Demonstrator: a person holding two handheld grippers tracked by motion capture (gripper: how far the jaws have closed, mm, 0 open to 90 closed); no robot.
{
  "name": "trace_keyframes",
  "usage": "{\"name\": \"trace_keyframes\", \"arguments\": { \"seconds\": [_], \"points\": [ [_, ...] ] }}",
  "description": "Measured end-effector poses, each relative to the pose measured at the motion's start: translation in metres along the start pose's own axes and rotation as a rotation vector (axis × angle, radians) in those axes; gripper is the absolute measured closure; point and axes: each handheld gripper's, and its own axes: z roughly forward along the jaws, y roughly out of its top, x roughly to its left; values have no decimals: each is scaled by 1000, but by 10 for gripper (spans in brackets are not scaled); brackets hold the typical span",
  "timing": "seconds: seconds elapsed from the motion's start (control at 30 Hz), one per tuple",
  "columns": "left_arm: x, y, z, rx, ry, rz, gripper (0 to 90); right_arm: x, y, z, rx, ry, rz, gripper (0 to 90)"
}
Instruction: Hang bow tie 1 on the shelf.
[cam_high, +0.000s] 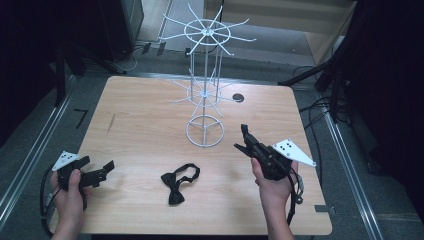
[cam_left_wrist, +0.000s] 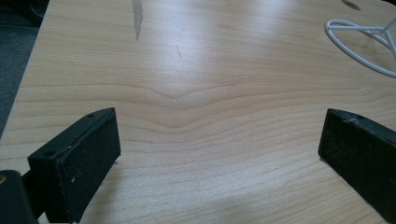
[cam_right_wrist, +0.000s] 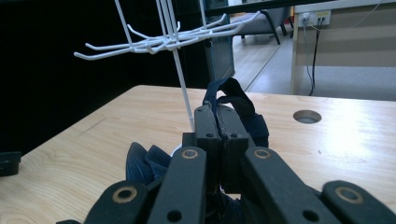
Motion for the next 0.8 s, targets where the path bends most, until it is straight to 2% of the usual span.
{"name": "trace_keyframes", "arguments": {
  "seconds": [0.37, 0.8],
  "points": [
    [0, 0, 0, 0, 3, 3, 0, 11, 13, 7, -22, 17, -11, 898],
    [0, 0, 0, 1, 5, 4, 0, 22, 20, 16, -25, 38, -20, 898]
  ]
}}
